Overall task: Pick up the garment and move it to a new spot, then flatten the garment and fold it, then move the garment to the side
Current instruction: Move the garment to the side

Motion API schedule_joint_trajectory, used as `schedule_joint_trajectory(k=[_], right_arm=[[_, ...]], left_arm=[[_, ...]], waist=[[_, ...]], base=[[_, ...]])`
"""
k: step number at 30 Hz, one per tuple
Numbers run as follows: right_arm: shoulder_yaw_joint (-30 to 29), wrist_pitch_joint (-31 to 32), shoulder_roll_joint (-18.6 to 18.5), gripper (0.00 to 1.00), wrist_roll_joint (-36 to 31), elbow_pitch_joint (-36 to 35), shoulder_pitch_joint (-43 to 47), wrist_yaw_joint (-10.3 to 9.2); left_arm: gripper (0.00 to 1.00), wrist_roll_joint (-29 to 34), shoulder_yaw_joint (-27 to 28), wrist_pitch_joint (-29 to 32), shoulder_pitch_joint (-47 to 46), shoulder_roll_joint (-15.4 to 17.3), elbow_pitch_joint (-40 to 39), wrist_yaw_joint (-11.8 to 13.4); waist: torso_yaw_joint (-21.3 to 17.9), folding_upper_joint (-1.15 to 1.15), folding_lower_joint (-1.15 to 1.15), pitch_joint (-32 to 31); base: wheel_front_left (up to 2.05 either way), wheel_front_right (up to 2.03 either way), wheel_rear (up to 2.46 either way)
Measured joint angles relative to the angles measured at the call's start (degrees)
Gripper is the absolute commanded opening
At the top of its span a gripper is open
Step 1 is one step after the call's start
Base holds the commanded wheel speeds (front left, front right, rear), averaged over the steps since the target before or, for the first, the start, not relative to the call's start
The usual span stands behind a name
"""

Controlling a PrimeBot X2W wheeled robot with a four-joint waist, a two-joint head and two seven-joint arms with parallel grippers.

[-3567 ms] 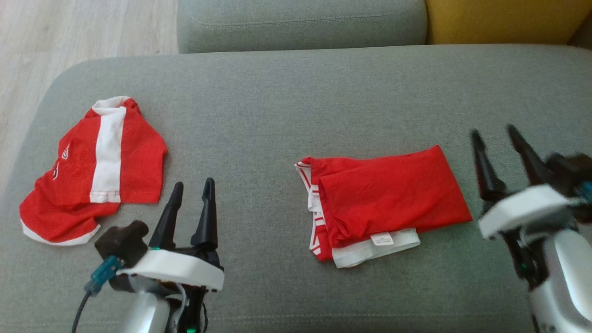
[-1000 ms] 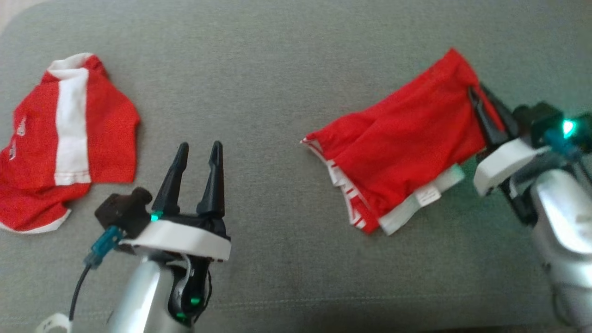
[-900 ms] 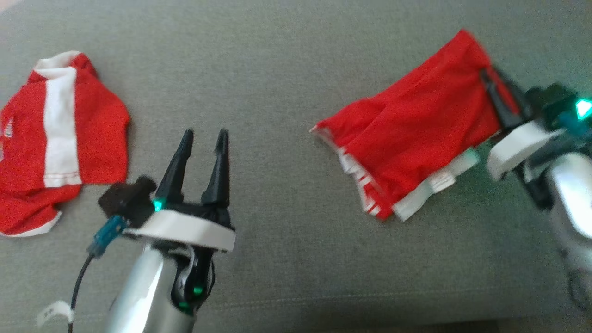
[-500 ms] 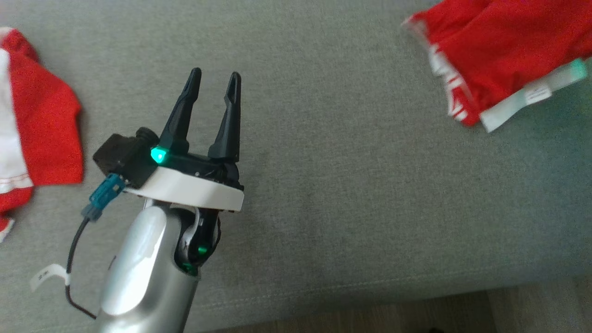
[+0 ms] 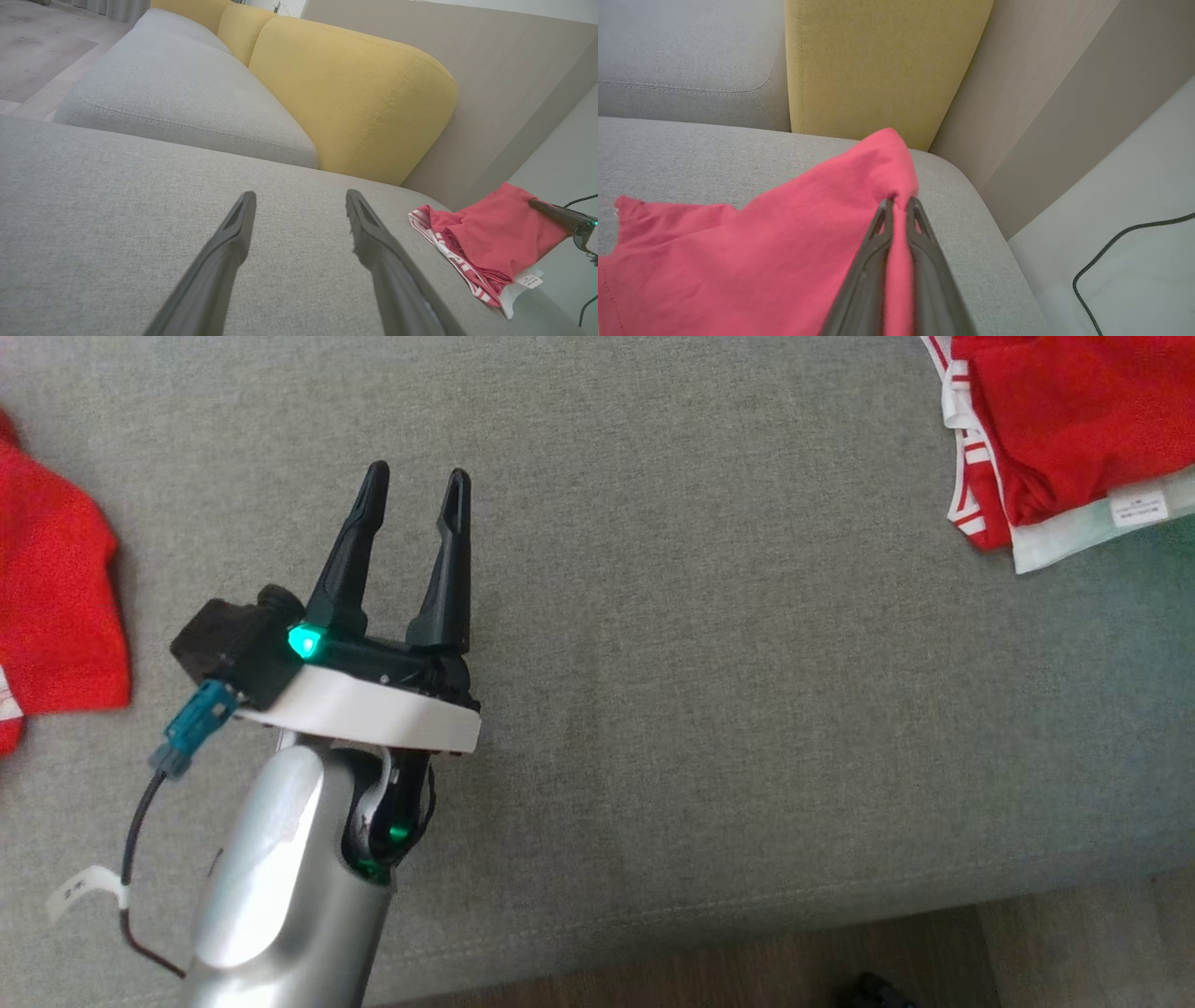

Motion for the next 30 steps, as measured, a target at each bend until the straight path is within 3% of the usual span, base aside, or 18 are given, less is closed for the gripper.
schedule_joint_trajectory(k=[1,3,10,18,30], right_arm=[[-0.69,-0.15,0.32,0.0,-0.58,0.49,-0.04,0.0],[-1.6,-0.51,1.09,1.0,-0.7,0.85,-0.06,0.0],[-2.09,-1.35,2.68,1.0,-0.3,0.55,-0.24,0.0],[0.52,-5.04,6.95,1.0,1.02,-7.77,1.99,0.0],[-1.94,-9.36,17.92,1.0,1.07,-23.63,26.66,0.0]], left_arm=[[1.0,0.0,0.02,0.0,0.01,-0.01,0.0,-0.04],[1.0,0.0,0.03,0.0,0.01,-0.01,0.0,-0.05],[1.0,-0.02,0.27,0.0,0.18,-0.01,0.36,-0.05],[1.0,-1.98,0.71,0.0,2.59,-0.01,0.67,0.37],[1.0,-3.26,1.68,0.0,11.62,0.0,1.27,1.37]], waist=[[0.01,0.0,0.0,-0.01],[0.08,0.0,0.0,-0.14],[0.32,0.0,0.0,-1.73],[1.92,0.0,0.0,-6.95],[6.75,0.0,0.0,-16.75]], base=[[0.0,0.0,0.0],[0.0,0.0,0.0],[0.0,0.0,0.0],[0.0,0.0,0.0],[0.0,0.0,0.0]])
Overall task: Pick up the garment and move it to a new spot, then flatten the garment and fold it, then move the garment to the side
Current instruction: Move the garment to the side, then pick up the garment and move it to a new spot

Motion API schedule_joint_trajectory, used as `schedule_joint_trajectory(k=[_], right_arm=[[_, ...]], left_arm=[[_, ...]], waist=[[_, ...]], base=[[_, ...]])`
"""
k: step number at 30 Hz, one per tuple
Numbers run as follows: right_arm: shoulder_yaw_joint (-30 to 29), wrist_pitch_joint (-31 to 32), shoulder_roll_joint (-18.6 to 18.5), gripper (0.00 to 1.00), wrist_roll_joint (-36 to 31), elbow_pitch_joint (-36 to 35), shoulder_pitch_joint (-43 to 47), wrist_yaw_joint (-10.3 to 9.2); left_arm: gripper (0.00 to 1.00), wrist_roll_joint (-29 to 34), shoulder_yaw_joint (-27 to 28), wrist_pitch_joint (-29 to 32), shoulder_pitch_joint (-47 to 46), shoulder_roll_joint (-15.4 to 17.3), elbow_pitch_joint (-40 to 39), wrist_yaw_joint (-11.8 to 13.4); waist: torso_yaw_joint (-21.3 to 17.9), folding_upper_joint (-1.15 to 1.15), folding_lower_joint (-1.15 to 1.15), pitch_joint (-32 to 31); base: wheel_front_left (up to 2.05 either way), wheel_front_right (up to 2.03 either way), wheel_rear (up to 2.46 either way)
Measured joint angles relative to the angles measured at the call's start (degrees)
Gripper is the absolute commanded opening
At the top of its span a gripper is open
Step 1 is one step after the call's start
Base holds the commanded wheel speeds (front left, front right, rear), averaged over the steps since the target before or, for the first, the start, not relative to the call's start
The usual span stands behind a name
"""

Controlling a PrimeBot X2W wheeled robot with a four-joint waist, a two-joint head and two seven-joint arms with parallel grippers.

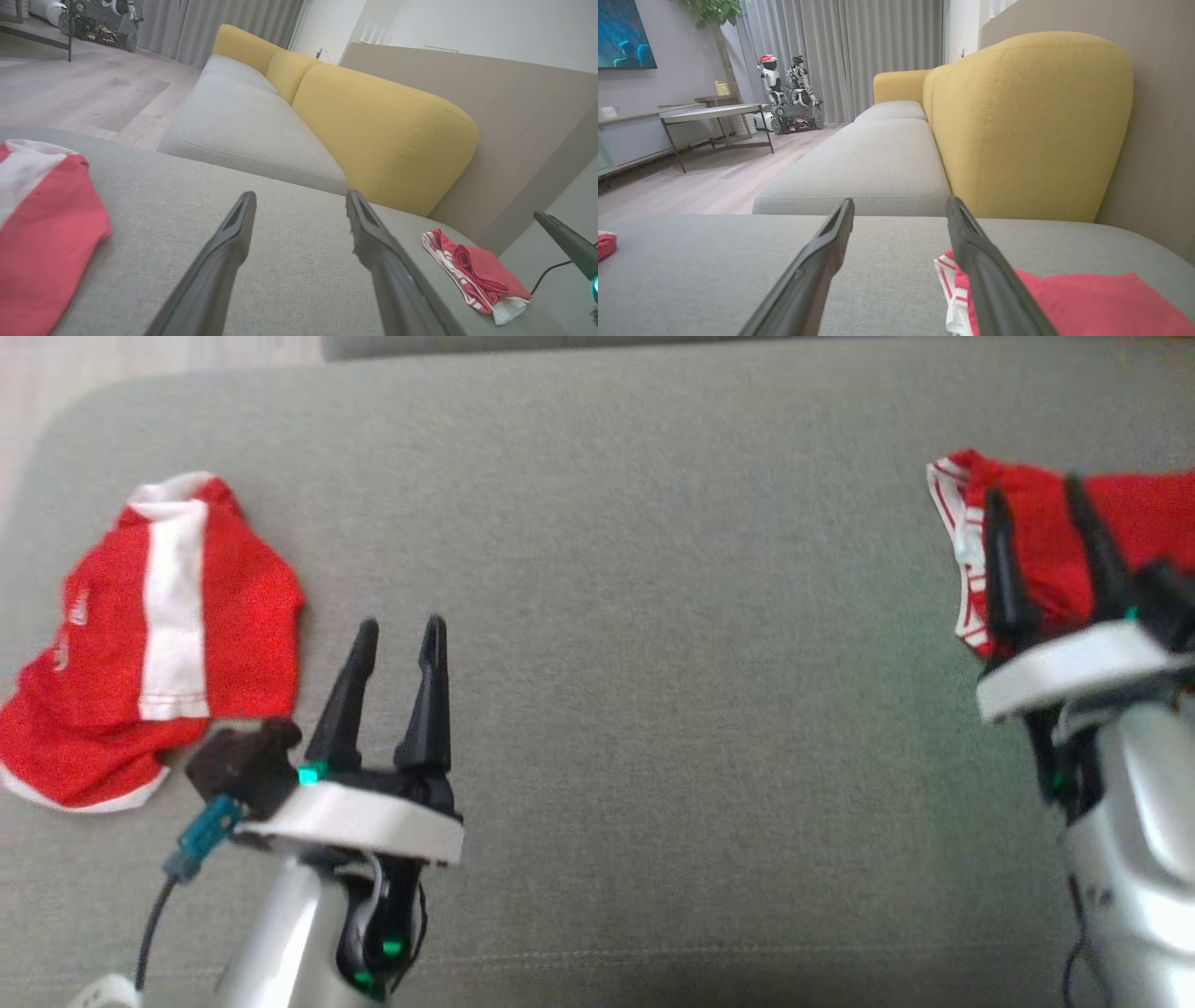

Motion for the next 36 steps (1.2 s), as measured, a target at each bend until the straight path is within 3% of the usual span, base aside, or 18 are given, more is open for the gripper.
schedule_joint_trajectory(k=[9,16,36], right_arm=[[-5.68,-1.54,6.43,1.0,-6.48,-7.77,14.88,0.0],[-6.45,-1.82,9.64,1.0,-9.68,-10.17,20.82,0.0],[-7.75,-2.14,11.04,1.0,-10.02,-12.88,21.96,0.0]], left_arm=[[1.0,0.92,-0.21,0.0,6.26,0.1,1.14,0.55],[1.0,2.67,0.74,0.0,9.92,0.24,0.42,0.79],[1.0,3.25,0.53,0.0,10.36,0.26,-1.09,1.78]], waist=[[3.07,0.0,0.0,-5.74],[3.26,0.0,0.0,-7.93],[3.3,0.0,0.0,-8.14]], base=[[0.0,0.0,0.0],[0.0,0.0,0.0],[0.0,0.0,0.0]])
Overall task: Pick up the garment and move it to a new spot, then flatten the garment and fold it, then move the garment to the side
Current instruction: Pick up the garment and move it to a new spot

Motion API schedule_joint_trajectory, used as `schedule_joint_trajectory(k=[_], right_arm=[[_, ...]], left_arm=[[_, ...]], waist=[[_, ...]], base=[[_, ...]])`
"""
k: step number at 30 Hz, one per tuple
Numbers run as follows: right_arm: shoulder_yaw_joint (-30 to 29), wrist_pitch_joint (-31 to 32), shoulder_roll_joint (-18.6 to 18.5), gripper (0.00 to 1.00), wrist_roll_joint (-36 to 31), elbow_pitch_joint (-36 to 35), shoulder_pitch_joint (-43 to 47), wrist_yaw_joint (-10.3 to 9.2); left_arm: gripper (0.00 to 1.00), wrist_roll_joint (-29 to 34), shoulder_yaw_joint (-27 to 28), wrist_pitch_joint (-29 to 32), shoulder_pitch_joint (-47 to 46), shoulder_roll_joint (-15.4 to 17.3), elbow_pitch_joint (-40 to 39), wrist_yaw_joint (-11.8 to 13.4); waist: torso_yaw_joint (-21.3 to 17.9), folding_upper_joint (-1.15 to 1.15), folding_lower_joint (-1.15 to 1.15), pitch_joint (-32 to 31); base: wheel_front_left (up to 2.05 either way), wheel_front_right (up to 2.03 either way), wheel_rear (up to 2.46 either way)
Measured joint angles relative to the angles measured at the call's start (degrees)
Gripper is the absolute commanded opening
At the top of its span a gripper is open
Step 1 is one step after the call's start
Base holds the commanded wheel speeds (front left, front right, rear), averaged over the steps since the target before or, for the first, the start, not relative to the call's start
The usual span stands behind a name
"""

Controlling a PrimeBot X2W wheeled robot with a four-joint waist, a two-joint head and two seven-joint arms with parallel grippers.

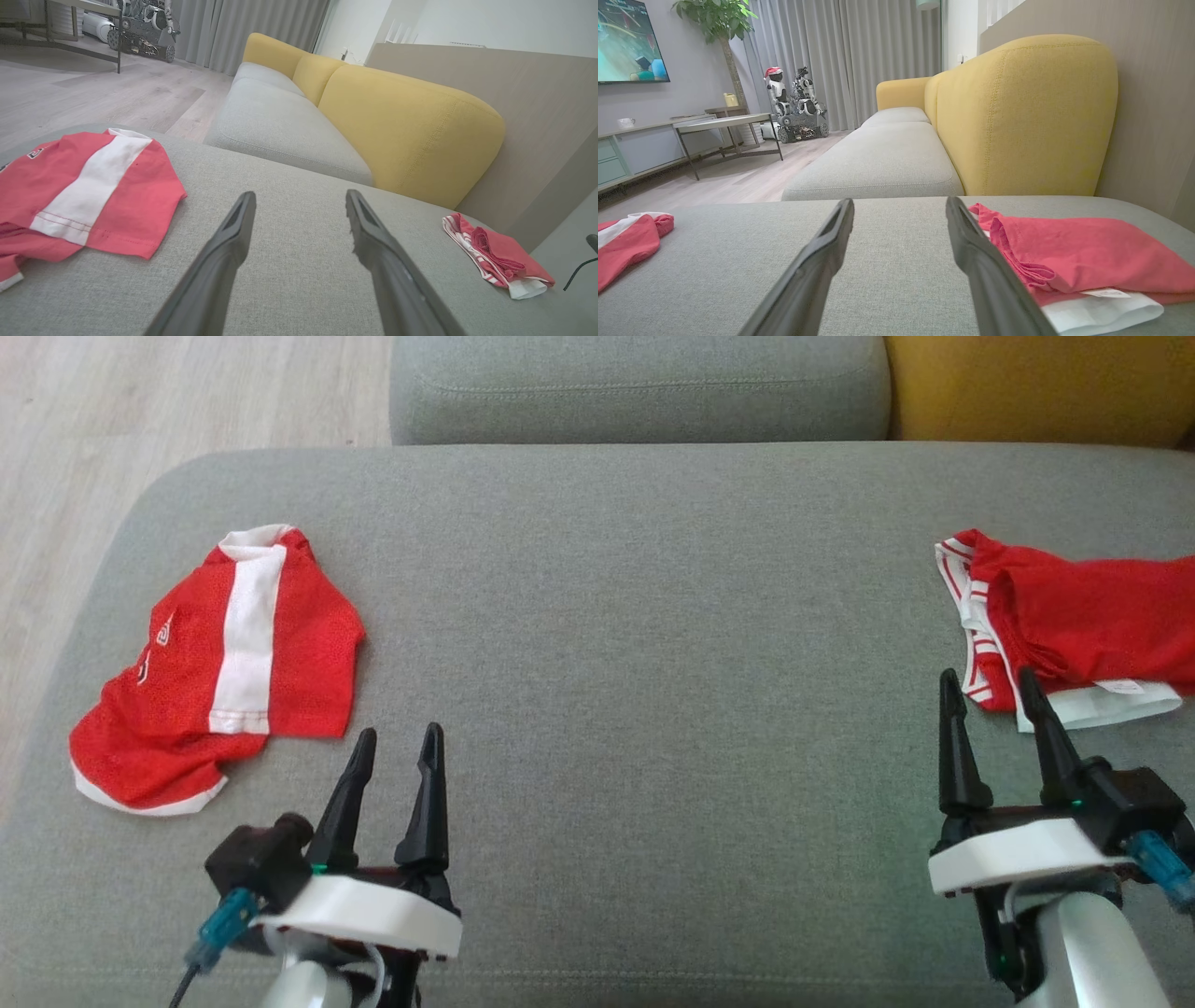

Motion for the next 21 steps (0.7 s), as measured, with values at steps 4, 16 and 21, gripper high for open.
schedule_joint_trajectory(k=[4,16,21], right_arm=[[-0.01,0.01,0.03,1.0,0.0,-0.2,0.0,0.0],[2.89,1.3,0.02,1.0,0.01,-1.03,-0.13,0.0],[5.39,2.41,-0.37,1.0,0.11,-1.12,-0.27,0.0]], left_arm=[[1.0,0.0,0.0,0.0,-0.07,0.0,0.0,-0.01],[1.0,-0.11,1.69,0.0,-1.12,0.0,-0.58,0.73],[1.0,-0.12,3.3,0.0,-1.69,-0.02,-1.07,1.21]], waist=[[0.25,0.0,0.0,0.44],[4.01,0.0,0.0,1.99],[7.75,0.0,0.0,2.46]], base=[[0.0,0.0,0.0],[0.0,0.0,0.0],[0.0,0.0,0.0]])
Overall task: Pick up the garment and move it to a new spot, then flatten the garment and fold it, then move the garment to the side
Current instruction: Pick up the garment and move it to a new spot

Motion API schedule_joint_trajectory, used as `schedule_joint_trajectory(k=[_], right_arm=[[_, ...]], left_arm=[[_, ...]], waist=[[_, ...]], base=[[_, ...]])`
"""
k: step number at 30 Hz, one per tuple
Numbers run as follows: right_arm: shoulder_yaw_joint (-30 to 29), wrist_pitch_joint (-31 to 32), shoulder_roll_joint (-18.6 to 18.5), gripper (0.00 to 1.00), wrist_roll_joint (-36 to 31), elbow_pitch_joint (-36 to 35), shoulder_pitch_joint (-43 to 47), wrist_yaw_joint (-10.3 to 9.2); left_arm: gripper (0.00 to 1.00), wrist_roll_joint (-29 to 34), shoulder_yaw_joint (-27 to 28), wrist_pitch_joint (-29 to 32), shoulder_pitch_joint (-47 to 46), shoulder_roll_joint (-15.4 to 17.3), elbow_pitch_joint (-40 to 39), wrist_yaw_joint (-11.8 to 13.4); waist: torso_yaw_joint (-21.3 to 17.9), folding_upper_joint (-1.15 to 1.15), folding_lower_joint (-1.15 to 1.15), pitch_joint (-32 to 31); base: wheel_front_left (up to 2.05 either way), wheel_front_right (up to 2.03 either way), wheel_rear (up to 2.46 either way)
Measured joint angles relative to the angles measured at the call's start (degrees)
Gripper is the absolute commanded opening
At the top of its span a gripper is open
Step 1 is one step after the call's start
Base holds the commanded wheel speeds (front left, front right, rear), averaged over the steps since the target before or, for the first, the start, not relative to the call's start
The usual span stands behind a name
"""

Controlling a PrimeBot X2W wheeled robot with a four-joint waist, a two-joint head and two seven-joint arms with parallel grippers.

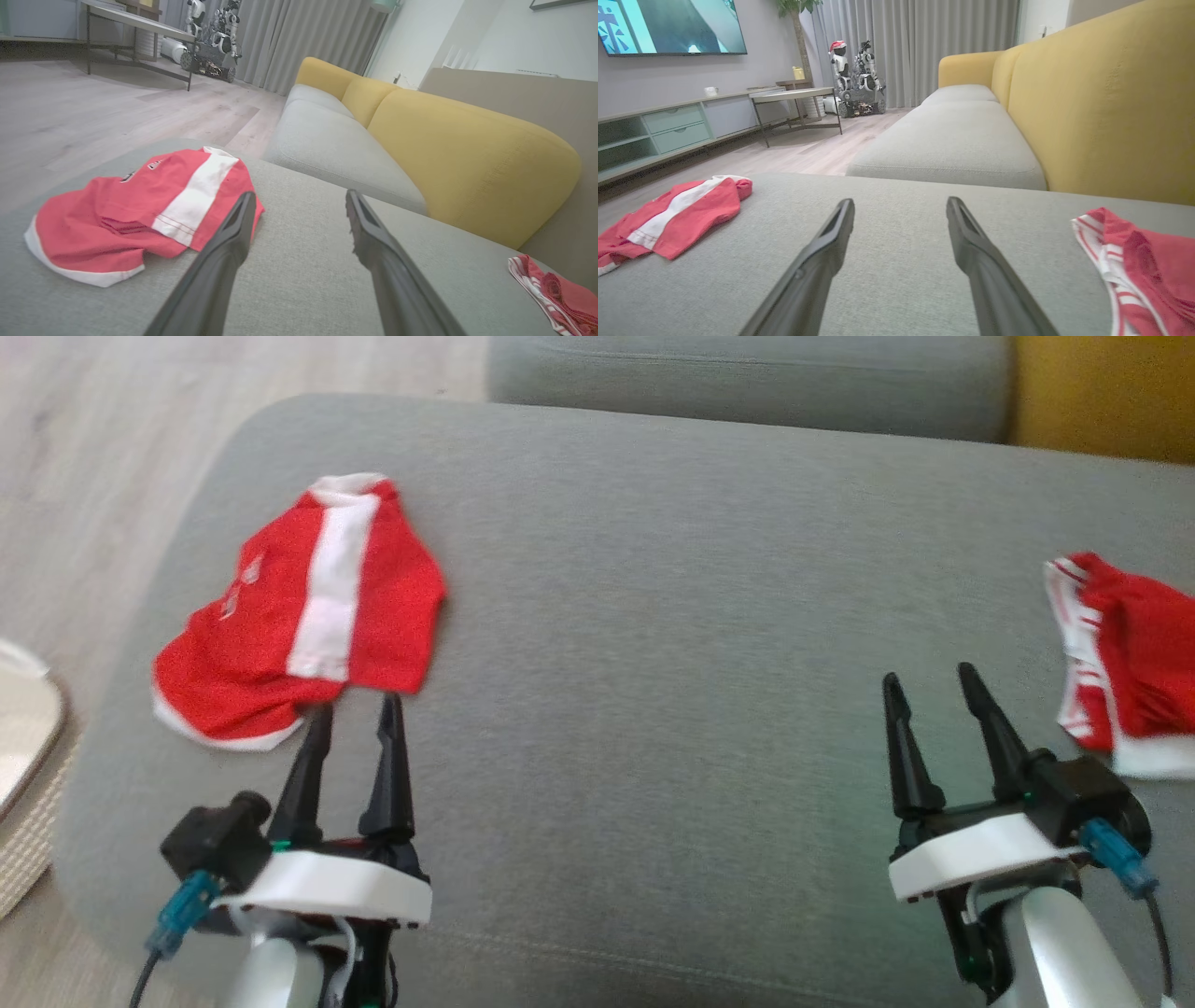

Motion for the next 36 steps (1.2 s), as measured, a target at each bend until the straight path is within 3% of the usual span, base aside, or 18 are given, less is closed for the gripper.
schedule_joint_trajectory(k=[10,20,32,36], right_arm=[[2.02,0.05,-0.89,1.0,1.59,-0.13,-0.1,0.0],[3.46,0.05,-0.91,1.0,2.11,-0.14,-0.08,0.0],[3.93,1.09,-1.22,1.0,2.11,-1.64,-0.1,0.0],[2.69,1.86,-1.7,1.0,2.04,-3.13,-0.16,0.0]], left_arm=[[1.0,-0.08,1.49,0.0,-0.02,0.0,-0.97,0.0],[1.0,-0.57,1.76,0.0,1.51,0.0,-1.67,0.57],[1.0,-1.05,5.81,0.0,1.33,0.0,-2.18,0.97],[1.0,-0.86,6.51,0.0,-0.96,-0.03,-0.35,-0.75]], waist=[[8.45,0.0,0.0,-0.34],[13.83,0.0,0.0,-0.81],[13.99,0.0,0.0,1.0],[12.92,0.0,0.0,2.74]], base=[[0.0,0.0,0.0],[0.0,0.0,0.0],[0.0,0.0,0.0],[0.0,0.0,0.0]])
